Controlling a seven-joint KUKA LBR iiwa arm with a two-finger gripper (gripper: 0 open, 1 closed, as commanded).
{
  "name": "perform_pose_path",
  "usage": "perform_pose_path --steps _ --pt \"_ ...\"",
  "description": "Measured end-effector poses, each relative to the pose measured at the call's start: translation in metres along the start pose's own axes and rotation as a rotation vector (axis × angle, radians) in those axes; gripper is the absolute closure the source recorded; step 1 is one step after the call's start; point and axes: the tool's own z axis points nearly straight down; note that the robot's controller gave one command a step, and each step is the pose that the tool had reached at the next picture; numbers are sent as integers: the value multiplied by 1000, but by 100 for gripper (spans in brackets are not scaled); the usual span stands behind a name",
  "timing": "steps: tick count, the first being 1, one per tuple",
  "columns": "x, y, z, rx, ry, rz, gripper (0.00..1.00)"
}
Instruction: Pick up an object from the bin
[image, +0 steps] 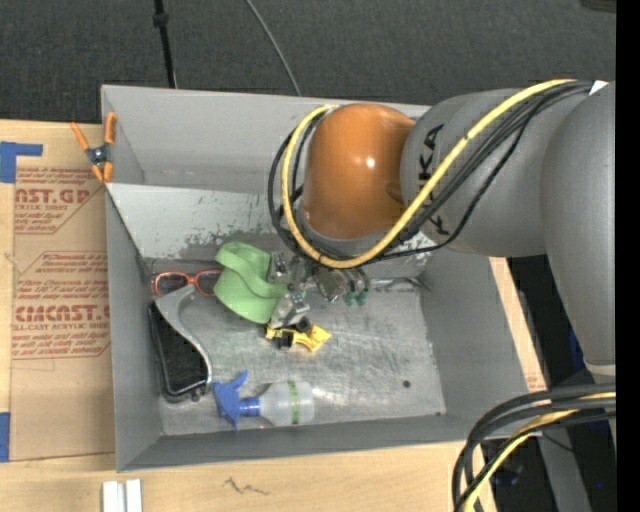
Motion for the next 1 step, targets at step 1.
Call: perform_pose_path --steps 1 --pt "11 5 -43 1 -1 -32 100"
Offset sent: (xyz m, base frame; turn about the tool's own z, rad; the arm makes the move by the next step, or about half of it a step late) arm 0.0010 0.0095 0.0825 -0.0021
